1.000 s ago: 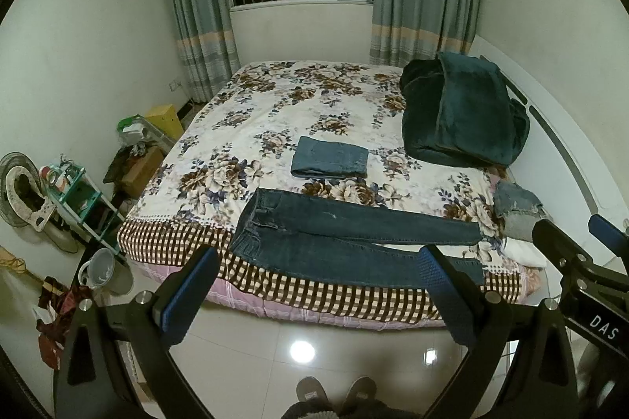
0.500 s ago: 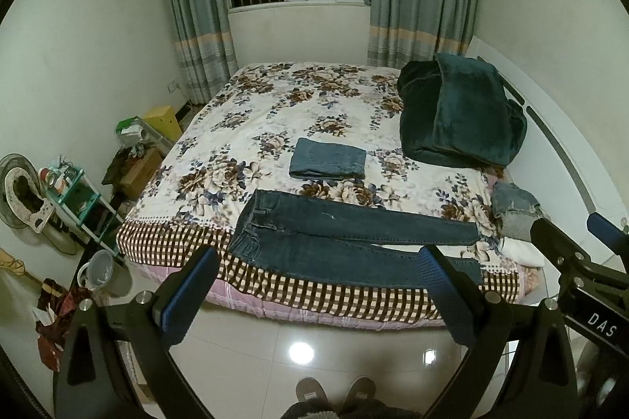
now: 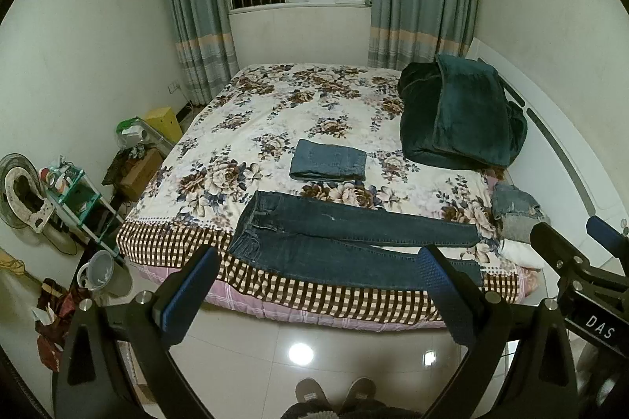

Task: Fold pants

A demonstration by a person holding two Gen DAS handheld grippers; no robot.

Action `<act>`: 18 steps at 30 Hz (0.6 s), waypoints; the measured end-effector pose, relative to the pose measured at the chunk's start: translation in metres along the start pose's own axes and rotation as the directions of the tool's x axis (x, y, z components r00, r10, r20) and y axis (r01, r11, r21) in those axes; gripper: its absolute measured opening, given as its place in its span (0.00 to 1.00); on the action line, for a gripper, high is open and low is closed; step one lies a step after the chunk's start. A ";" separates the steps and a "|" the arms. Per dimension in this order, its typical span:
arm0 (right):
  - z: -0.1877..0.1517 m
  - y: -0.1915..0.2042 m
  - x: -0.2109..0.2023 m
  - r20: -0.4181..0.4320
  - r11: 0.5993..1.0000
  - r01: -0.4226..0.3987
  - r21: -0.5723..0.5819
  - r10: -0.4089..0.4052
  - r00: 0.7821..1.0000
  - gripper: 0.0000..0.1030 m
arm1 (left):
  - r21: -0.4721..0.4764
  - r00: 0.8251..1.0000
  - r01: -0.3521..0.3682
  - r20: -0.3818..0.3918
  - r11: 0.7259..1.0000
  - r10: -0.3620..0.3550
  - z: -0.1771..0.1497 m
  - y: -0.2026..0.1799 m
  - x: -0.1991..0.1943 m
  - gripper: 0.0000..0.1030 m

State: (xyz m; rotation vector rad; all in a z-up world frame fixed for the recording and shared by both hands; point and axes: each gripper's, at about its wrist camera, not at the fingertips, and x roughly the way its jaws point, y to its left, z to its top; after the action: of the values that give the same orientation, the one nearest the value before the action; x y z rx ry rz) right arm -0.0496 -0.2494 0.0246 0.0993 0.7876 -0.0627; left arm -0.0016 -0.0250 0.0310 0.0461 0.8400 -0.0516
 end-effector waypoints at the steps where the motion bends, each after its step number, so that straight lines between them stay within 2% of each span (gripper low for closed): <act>1: -0.001 0.000 0.000 0.001 1.000 0.000 -0.001 0.000 1.000 1.00 | -0.001 1.000 0.001 0.000 1.000 -0.001 0.003 -0.002 -0.001 1.00; 7: -0.002 0.001 0.000 0.000 1.000 -0.001 -0.001 0.001 1.000 1.00 | -0.005 1.000 0.002 -0.002 1.000 -0.002 0.002 0.000 -0.001 1.00; 13: 0.015 -0.008 -0.009 -0.032 1.000 -0.019 0.000 0.019 0.999 1.00 | -0.028 1.000 -0.010 -0.014 1.000 0.009 0.013 -0.004 0.008 1.00; 18: 0.023 -0.023 0.009 -0.056 0.999 -0.036 -0.003 0.035 0.998 1.00 | -0.056 0.999 -0.046 -0.022 0.997 0.045 0.021 -0.011 0.030 1.00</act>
State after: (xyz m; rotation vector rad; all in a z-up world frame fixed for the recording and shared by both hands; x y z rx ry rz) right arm -0.0294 -0.2745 0.0327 0.1117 0.8419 -0.0247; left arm 0.0332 -0.0379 0.0220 0.0121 0.8605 0.0154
